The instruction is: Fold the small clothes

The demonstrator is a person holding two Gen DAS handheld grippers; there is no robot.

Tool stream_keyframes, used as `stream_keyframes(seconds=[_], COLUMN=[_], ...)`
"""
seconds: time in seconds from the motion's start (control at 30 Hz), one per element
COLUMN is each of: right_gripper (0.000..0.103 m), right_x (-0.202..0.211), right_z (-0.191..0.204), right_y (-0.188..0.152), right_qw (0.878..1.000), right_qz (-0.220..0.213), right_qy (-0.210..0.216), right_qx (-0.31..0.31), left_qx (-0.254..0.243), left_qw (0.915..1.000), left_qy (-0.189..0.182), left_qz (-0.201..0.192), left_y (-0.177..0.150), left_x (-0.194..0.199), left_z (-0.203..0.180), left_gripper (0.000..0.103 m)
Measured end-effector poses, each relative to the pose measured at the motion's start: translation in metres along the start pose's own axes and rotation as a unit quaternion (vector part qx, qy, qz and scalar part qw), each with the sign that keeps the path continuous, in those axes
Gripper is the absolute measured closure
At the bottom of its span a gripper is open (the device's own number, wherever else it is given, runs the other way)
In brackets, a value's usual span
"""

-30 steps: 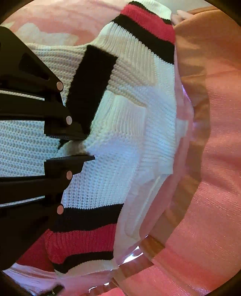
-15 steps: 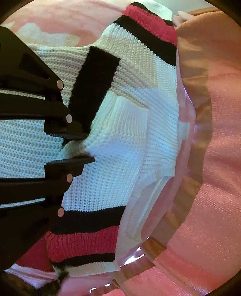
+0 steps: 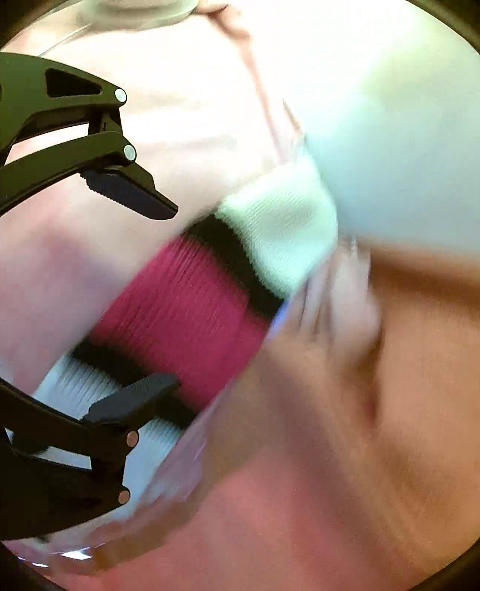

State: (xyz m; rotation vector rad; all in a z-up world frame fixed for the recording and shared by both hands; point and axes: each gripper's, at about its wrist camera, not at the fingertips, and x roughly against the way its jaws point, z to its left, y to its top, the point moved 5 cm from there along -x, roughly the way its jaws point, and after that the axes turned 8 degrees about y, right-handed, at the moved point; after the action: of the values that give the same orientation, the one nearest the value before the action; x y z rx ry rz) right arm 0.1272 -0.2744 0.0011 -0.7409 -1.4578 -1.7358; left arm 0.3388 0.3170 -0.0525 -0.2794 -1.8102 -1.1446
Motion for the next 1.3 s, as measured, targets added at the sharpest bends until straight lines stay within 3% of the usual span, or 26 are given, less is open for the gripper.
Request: stream_keyframes(seconds=[0.1,0.2,0.23,0.33,0.4,0.47,0.5,0.57,0.7,0.8,0.9,1.03,1.1,1.2,1.3], right_gripper=[0.084,0.079,0.079,0.079,0.075,0.073,0.073,0.073,0.072,0.068,0.068,0.065,0.064,0.062,0.062], right_x=[-0.015,-0.028,-0.033,-0.044,-0.049,-0.052,-0.052,-0.05,-0.035,-0.02,-0.008,0.002,0.003,0.004,0.007], right_z=[0.022,0.031,0.031,0.028,0.026,0.024,0.024,0.024,0.024,0.02,0.011,-0.009,-0.019,-0.033,-0.043], right_y=[-0.006,-0.013,-0.015,-0.02,-0.021,-0.021,-0.021,-0.019,-0.012,-0.004,0.002,0.008,0.009,0.01,0.011], right_qw=[1.0,0.999,0.999,0.998,0.998,0.998,0.998,0.998,0.999,1.0,1.0,1.0,0.999,0.998,0.998], right_qz=[0.014,0.024,0.03,0.045,0.05,0.054,0.055,0.052,0.033,0.012,-0.003,-0.009,-0.011,-0.01,-0.009], right_qy=[0.0,-0.015,-0.018,-0.024,-0.028,-0.031,-0.03,-0.024,-0.014,-0.007,-0.005,-0.013,-0.024,-0.043,-0.038], right_qx=[0.014,0.035,0.037,0.034,0.034,0.033,0.031,0.027,0.02,0.01,-0.002,-0.025,-0.032,-0.035,-0.052], left_qx=[0.025,0.032,0.032,0.024,0.011,0.018,0.02,0.017,-0.046,-0.109,-0.171,-0.253,-0.285,-0.313,-0.345], left_qw=[0.9987,0.9981,0.998,0.9978,0.9968,0.9956,0.9966,0.9977,0.9943,0.9847,0.9659,0.9375,0.9288,0.9254,0.9243], left_qy=[0.043,0.044,0.042,0.056,0.077,0.091,0.08,0.062,0.02,-0.057,-0.136,-0.212,-0.222,-0.212,-0.164], left_qz=[0.008,0.028,0.035,0.027,0.016,0.003,-0.002,-0.021,-0.093,-0.123,-0.138,-0.109,-0.082,-0.027,0.007], left_y=[0.027,0.042,0.043,0.049,0.052,0.054,0.055,0.054,0.034,0.004,-0.042,-0.134,-0.182,-0.244,-0.298], left_x=[-0.039,-0.076,-0.084,-0.1,-0.101,-0.094,-0.088,-0.066,0.024,0.102,0.177,0.238,0.238,0.213,0.179], left_z=[0.032,0.038,0.037,0.032,0.028,0.029,0.028,0.022,-0.02,-0.08,-0.143,-0.228,-0.255,-0.287,-0.28], left_gripper=[0.023,0.029,0.037,0.045,0.063,0.087,0.091,0.093,0.093,0.093,0.093,0.092,0.092,0.086,0.083])
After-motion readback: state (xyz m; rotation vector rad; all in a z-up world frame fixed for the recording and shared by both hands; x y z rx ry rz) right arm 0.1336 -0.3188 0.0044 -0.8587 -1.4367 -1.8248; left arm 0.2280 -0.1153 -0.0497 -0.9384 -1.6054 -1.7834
